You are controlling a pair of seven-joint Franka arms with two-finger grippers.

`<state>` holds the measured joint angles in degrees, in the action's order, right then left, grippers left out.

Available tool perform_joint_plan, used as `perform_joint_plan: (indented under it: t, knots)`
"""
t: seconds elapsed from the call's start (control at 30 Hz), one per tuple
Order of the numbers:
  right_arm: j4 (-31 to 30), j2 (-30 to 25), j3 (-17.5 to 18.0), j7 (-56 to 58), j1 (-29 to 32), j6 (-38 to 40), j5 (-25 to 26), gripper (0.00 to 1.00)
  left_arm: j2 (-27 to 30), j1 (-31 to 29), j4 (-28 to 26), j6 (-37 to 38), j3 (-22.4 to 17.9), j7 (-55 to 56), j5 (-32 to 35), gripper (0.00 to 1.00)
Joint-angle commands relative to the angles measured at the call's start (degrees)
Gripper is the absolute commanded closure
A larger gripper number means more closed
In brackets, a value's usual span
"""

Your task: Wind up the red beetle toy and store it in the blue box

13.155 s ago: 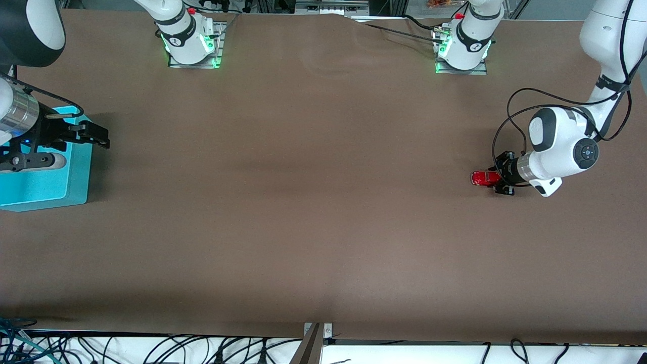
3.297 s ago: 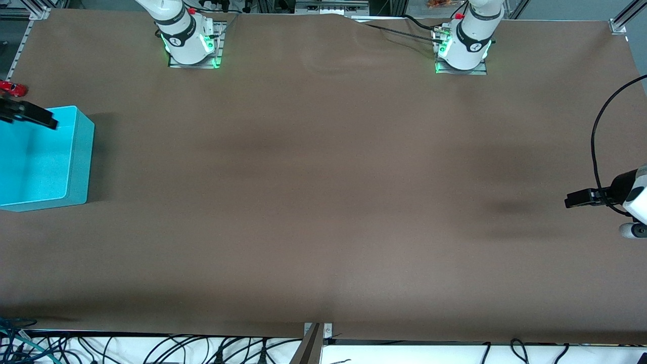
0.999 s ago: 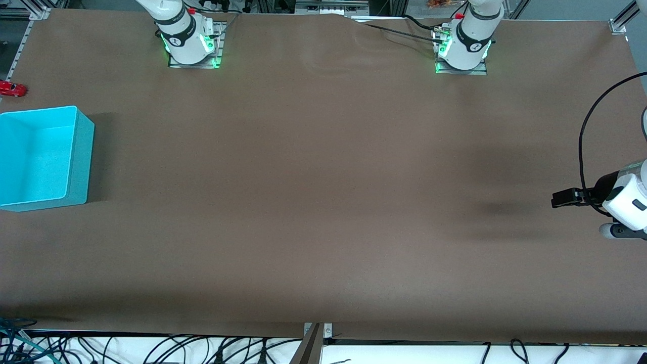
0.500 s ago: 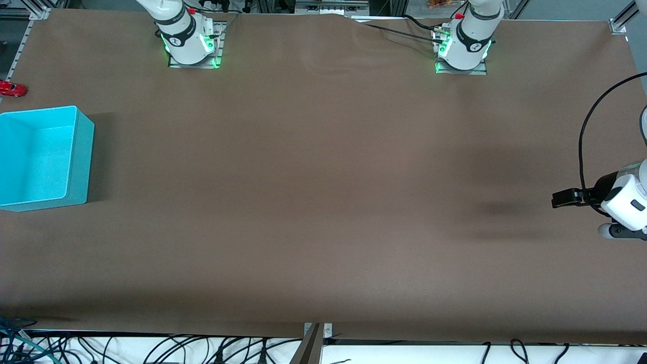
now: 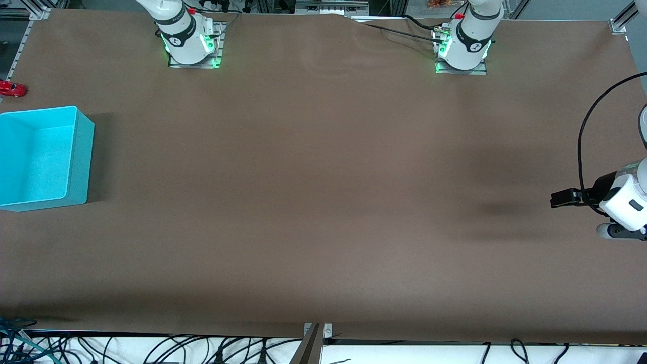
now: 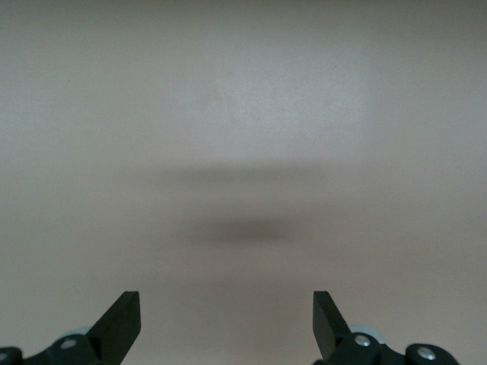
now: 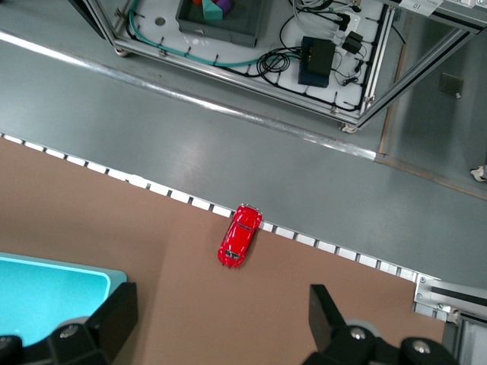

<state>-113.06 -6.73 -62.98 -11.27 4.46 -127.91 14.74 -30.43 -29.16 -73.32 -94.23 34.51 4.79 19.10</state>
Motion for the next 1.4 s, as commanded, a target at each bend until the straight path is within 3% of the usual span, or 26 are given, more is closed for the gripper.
perform_joint_plan:
  t: [0.0,0.3,0.5,0.77,0.97,1.13,1.2,1.37]
  knots:
    - [-0.4,5.0,0.3,-1.3,-0.1,-1.9,0.6,0.0,-0.2,0.5,0.7,1.0,-0.1,-1.1,1.8,0.0]
    - [-4.8,8.7,0.5,-1.3,0.1,-13.1,0.2,0.0,-0.1,0.5,0.7,1.0,-0.1,-1.1,1.9,0.0]
    - [-4.9,14.5,1.1,-0.8,0.7,-16.5,-9.7,0.0,-0.1,0.5,0.7,1.0,-0.1,-1.1,1.9,0.0]
    - [-5.8,19.5,11.2,-1.1,7.6,-21.1,-14.1,0.0,-0.2,0.5,0.7,1.0,0.0,-1.1,1.8,0.0]
    - [-5.5,24.4,21.2,-0.9,17.3,-26.0,-14.6,0.0,-0.2,0.5,0.7,1.0,0.0,-1.1,1.8,0.0]
    - [-5.7,24.7,28.3,-0.1,25.4,-26.6,-14.5,0.0,-0.1,0.8,0.7,1.0,0.1,-1.1,1.8,0.0]
    - [-5.8,24.7,30.4,0.7,27.9,-26.6,-14.6,0.0,-0.1,0.9,0.7,1.0,0.0,-1.1,1.9,0.0]
    - [-5.9,25.7,31.2,0.8,29.8,-26.6,-14.6,0.0,-0.1,0.9,0.8,1.0,0.0,-1.1,1.9,0.0]
